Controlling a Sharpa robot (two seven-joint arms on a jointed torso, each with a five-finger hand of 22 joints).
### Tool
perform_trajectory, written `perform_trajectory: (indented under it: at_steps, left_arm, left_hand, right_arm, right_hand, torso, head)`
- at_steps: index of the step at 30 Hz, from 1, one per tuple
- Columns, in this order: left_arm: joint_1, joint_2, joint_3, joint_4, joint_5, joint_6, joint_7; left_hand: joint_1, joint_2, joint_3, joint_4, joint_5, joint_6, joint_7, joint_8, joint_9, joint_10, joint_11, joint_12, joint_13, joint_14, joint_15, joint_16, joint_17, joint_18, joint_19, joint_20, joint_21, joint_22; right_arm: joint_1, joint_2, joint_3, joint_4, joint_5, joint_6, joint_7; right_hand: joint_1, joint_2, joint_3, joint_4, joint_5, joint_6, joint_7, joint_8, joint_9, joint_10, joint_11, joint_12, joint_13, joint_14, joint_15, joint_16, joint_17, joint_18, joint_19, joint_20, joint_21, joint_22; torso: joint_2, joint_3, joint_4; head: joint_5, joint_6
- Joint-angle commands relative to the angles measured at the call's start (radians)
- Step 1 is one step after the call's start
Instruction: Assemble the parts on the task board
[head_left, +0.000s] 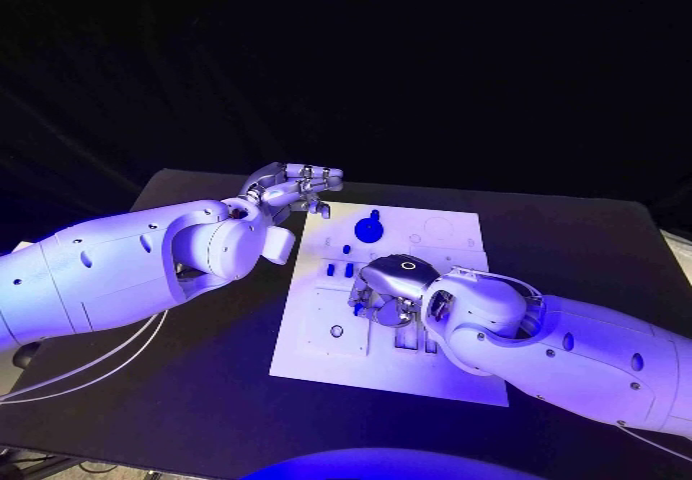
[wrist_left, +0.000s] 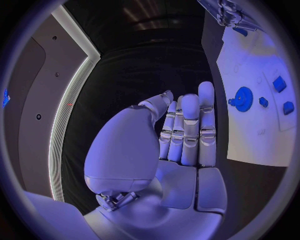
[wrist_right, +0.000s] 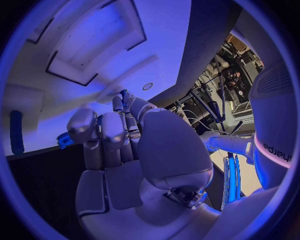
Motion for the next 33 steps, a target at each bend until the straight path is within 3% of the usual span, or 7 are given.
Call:
perform_trajectory:
  at_steps: [1,9,14,17,25,29,33]
  left_arm:
    - [0.0,0.002,0.001,0.0,0.001,0.013,0.004]
    - [0.0,0.002,0.001,0.0,0.001,0.014,0.003]
    - [0.0,0.002,0.001,0.0,0.001,0.009,0.004]
    - [0.0,0.002,0.001,0.0,0.002,0.006,0.006]
    - [0.0,0.003,0.001,-0.003,0.003,0.0,0.01]
    - [0.0,0.002,0.001,-0.003,0.004,0.001,0.01]
    - [0.0,0.0,0.001,-0.002,0.004,0.004,0.01]
  left_hand:
    - [-0.001,0.008,-0.001,-0.004,-0.005,-0.005,-0.002,0.007,-0.001,-0.008,0.001,0.006,0.001,-0.006,-0.001,-0.005,-0.001,0.02,0.0,-0.001,-0.005,-0.001]
    - [-0.001,0.008,-0.001,-0.004,-0.005,-0.005,-0.002,0.007,-0.001,-0.008,0.001,0.006,0.001,-0.006,-0.001,-0.005,-0.001,0.02,0.0,-0.001,-0.005,-0.001]
    - [-0.001,0.008,-0.001,-0.004,-0.005,-0.005,-0.002,0.007,-0.001,-0.008,0.001,0.006,0.001,-0.006,-0.001,-0.005,-0.001,0.02,0.0,-0.001,-0.005,-0.001]
    - [-0.007,0.009,-0.004,-0.001,-0.005,-0.007,0.0,0.007,-0.001,-0.01,0.002,0.007,0.001,-0.006,0.0,-0.006,-0.002,0.019,0.001,-0.001,-0.008,-0.004]
    - [-0.016,0.011,-0.01,0.004,-0.005,-0.01,0.0,0.007,-0.001,-0.014,0.003,0.008,0.001,-0.001,0.001,0.001,0.008,0.019,0.003,0.0,-0.012,-0.007]
    - [-0.017,0.011,-0.01,0.004,-0.005,-0.011,0.001,0.007,-0.001,-0.014,0.003,0.009,0.001,0.0,0.001,0.002,0.009,0.019,0.003,0.001,-0.012,-0.007]
    - [-0.017,0.011,-0.01,0.004,-0.005,-0.011,0.0,0.007,-0.001,-0.014,0.003,0.009,0.001,-0.001,0.001,0.0,0.006,0.019,0.004,0.001,-0.012,-0.007]
  right_arm:
    - [-0.006,0.002,-0.004,-0.006,-0.038,0.058,-0.031]
    - [-0.006,0.005,-0.005,-0.009,-0.041,0.07,-0.044]
    - [-0.006,0.001,-0.006,-0.009,-0.037,0.034,-0.058]
    - [-0.006,-0.003,-0.006,-0.008,-0.039,-0.003,-0.069]
    - [-0.018,-0.057,-0.001,0.032,0.027,-0.178,-0.029]
    - [-0.017,-0.107,0.01,0.068,0.094,-0.205,0.01]
    - [0.009,-0.182,0.018,0.112,0.162,-0.186,0.02]
  right_hand:
    - [-0.01,-0.003,0.007,-0.001,0.002,0.0,0.005,0.003,0.001,-0.001,0.004,-0.004,-0.001,0.021,0.004,0.005,0.0,-0.004,0.004,0.006,0.006,0.0]
    - [-0.034,-0.021,0.008,0.002,0.003,-0.006,0.007,0.001,0.0,-0.013,0.007,-0.006,-0.002,0.018,0.007,0.001,-0.007,-0.002,-0.002,0.008,0.0,-0.009]
    - [-0.085,-0.075,-0.029,0.015,0.013,-0.077,0.029,-0.004,-0.01,-0.11,0.032,-0.006,-0.002,0.012,0.028,-0.009,-0.021,0.002,-0.021,0.022,-0.019,-0.036]
    - [-0.096,-0.088,-0.054,0.018,0.019,-0.094,0.03,-0.004,-0.009,-0.138,0.034,-0.001,-0.001,0.011,0.029,-0.009,-0.022,0.003,-0.024,0.026,-0.022,-0.04]
    - [-0.078,-0.093,-0.09,0.01,0.061,-0.11,0.034,0.001,-0.006,-0.162,0.035,0.027,0.004,0.007,0.031,-0.012,-0.03,0.006,-0.029,0.028,-0.03,-0.051]
    - [-0.071,-0.089,-0.095,0.006,0.074,-0.102,0.035,0.004,-0.004,-0.151,0.035,0.043,0.005,0.008,0.03,-0.009,-0.03,0.004,-0.022,0.028,-0.024,-0.043]
    - [-0.066,-0.084,-0.097,0.004,0.09,-0.099,0.031,0.003,-0.004,-0.136,0.031,0.058,0.005,0.009,0.028,-0.007,-0.029,0.004,-0.018,0.026,-0.021,-0.039]
  torso:
    - [0.0,0.0001,0.0005]
    - [0.0,0.0002,-0.0017]
    - [0.0,0.0003,-0.0009]
    - [0.001,0.0005,0.0]
    - [0.001,0.0002,0.0005]
    - [0.0,0.0003,-0.005]
    - [-0.001,-0.0005,-0.0047]
  head:
    - [0.0,0.0]
    - [-0.001,-0.001]
    - [-0.003,-0.001]
    - [-0.005,0.0]
    - [-0.012,0.007]
    - [-0.011,0.007]
    - [-0.019,0.012]
